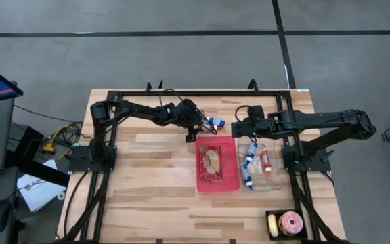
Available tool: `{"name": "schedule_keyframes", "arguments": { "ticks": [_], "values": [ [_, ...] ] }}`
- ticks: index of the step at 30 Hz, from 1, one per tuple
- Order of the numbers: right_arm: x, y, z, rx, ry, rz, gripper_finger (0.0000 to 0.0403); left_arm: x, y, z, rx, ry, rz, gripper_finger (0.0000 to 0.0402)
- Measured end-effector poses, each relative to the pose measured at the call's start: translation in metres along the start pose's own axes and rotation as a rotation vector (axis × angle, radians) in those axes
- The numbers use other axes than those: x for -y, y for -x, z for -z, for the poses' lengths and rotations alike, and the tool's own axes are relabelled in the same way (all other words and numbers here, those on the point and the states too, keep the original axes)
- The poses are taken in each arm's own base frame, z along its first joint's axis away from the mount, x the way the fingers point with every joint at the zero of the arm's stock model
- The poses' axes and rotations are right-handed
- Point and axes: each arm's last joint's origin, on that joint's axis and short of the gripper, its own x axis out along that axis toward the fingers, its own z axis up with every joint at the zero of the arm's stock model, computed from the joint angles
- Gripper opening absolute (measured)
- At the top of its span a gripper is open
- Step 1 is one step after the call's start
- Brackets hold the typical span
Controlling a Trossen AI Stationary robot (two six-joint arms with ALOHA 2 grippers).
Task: Pick & Place Food Item
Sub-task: Put the red food coloring bottle into the transparent bin
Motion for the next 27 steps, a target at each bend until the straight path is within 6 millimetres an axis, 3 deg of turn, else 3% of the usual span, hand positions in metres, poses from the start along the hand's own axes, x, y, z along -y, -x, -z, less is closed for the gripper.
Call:
{"name": "schedule_keyframes", "arguments": {
  "ticks": [11,18,20,23,27],
  "values": [
    [0.0,0.0,0.001,-0.002,-0.024,-0.002,0.0249,0.001,-0.012,0.012,-0.037,0.017,0.015,0.0181],
    [0.0,0.0,0.001,-0.002,-0.036,-0.002,0.0249,-0.003,-0.011,0.014,-0.044,0.074,-0.001,0.0121],
    [0.0,0.0,0.001,-0.002,-0.034,-0.003,0.0249,-0.004,-0.01,0.014,-0.043,0.09,-0.003,0.012],
    [-0.002,0.002,0.003,-0.003,-0.035,-0.019,0.0249,-0.007,-0.003,0.011,-0.049,0.125,-0.009,0.012],
    [-0.011,0.004,0.004,0.006,-0.106,-0.099,0.0249,-0.013,0.025,-0.009,0.011,0.128,-0.025,0.012]
  ]
}}
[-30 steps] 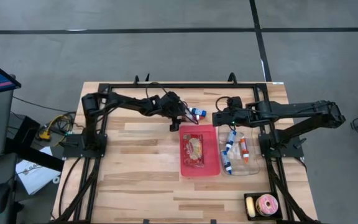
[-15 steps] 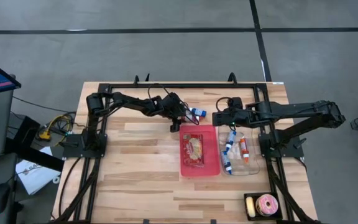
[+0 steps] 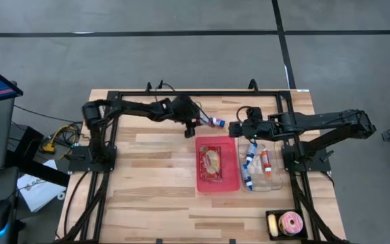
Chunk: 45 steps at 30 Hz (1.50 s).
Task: Pick & Place Food Item
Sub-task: Put the red food coloring bottle into the transparent bin
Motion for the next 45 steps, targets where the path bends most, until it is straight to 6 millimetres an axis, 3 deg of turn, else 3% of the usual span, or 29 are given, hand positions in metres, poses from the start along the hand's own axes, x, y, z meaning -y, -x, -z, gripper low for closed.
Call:
{"name": "schedule_keyframes", "arguments": {
  "ticks": [8,16,23,29,45],
  "values": [
    [-0.026,0.008,-0.002,0.15,-0.32,-0.242,0.0249,0.019,0.078,-0.048,0.204,-0.017,0.008,0.012],
    [-0.041,0.01,-0.006,0.227,-0.41,-0.367,0.025,0.051,0.124,-0.072,0.328,-0.016,-0.012,0.012],
    [-0.054,-0.005,0.001,0.229,-0.395,-0.4,0.025,0.073,0.13,-0.078,0.342,-0.003,-0.042,0.0122],
    [-0.06,-0.017,0.013,0.218,-0.385,-0.389,0.025,0.079,0.129,-0.075,0.306,0.01,-0.05,0.0121],
    [-0.059,-0.013,0.022,0.202,-0.363,-0.381,0.025,0.086,0.131,-0.082,0.37,0.031,-0.035,0.0119]
  ]
}}
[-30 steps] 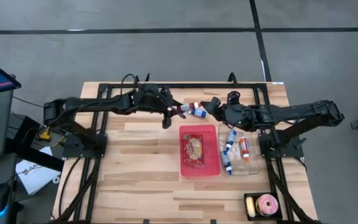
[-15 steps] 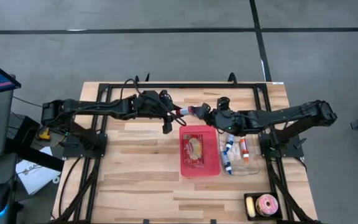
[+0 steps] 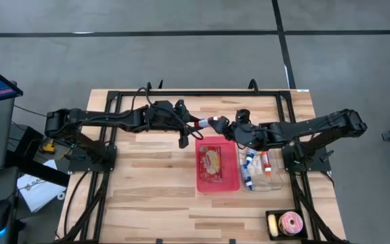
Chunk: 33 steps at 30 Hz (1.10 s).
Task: Pick & Place Food Item
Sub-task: Put the red food coloring bottle into the transparent bin
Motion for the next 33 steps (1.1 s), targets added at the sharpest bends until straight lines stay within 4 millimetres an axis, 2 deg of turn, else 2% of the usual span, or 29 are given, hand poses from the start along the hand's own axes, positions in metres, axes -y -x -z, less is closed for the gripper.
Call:
{"name": "schedule_keyframes", "arguments": {
  "ticks": [8,15,18,27,33],
  "values": [
    [0.0016,-0.0015,-0.0023,0.016,0.008,0.015,0.025,0.0094,0.0004,-0.0005,-0.002,0.013,0.009,0.012],
    [0.0017,-0.0017,-0.0024,0.012,0.01,0.016,0.0244,0.0097,0.0004,-0.0005,-0.003,0.013,0.002,0.0123],
    [0.0017,-0.0016,-0.0018,-0.004,0.011,0.015,0.0226,0.0096,0.0004,-0.0004,-0.003,0.013,-0.002,0.0121],
    [0.0024,-0.0017,-0.0019,-0.005,0.028,0.02,0.0135,0.0094,0.0006,-0.0005,-0.004,0.027,-0.004,0.0121],
    [0.0023,-0.0017,-0.002,0.0,0.029,0.019,0.0139,0.0102,0.0007,-0.0005,-0.004,0.034,-0.002,0.0122]
  ]
}}
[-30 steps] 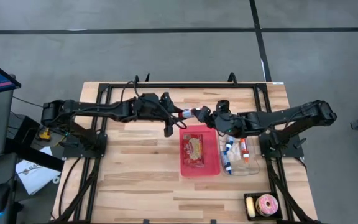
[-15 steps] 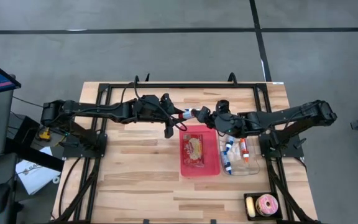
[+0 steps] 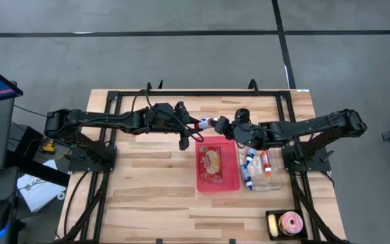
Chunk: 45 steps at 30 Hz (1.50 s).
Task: Pick & Place Food Item
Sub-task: Put the red food coloring bottle into the transparent bin
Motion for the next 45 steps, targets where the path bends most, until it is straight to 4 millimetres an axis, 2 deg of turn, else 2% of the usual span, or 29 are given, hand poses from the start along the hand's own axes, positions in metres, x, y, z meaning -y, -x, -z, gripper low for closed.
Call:
{"name": "schedule_keyframes", "arguments": {
  "ticks": [13,26,35,40,45],
  "values": [
    [-0.003,0.003,0.002,0.024,-0.006,-0.027,0.0189,0.003,0.001,-0.001,0.009,0.02,0.01,0.0122],
    [-0.003,0.003,0.002,0.033,-0.008,-0.029,0.0182,0.008,0.001,-0.001,0.009,0.016,0.02,0.0121],
    [-0.006,0.003,0.001,0.038,0.0,-0.047,0.0198,0.011,0.001,-0.002,0.011,0.02,0.015,0.012],
    [-0.006,0.003,0.001,0.038,0.0,-0.047,0.0188,0.013,0.001,-0.002,0.014,0.031,0.02,0.0121],
    [-0.006,0.003,0.001,0.039,0.0,-0.047,0.0152,0.013,0.001,-0.002,0.018,0.035,0.02,0.012]
  ]
}}
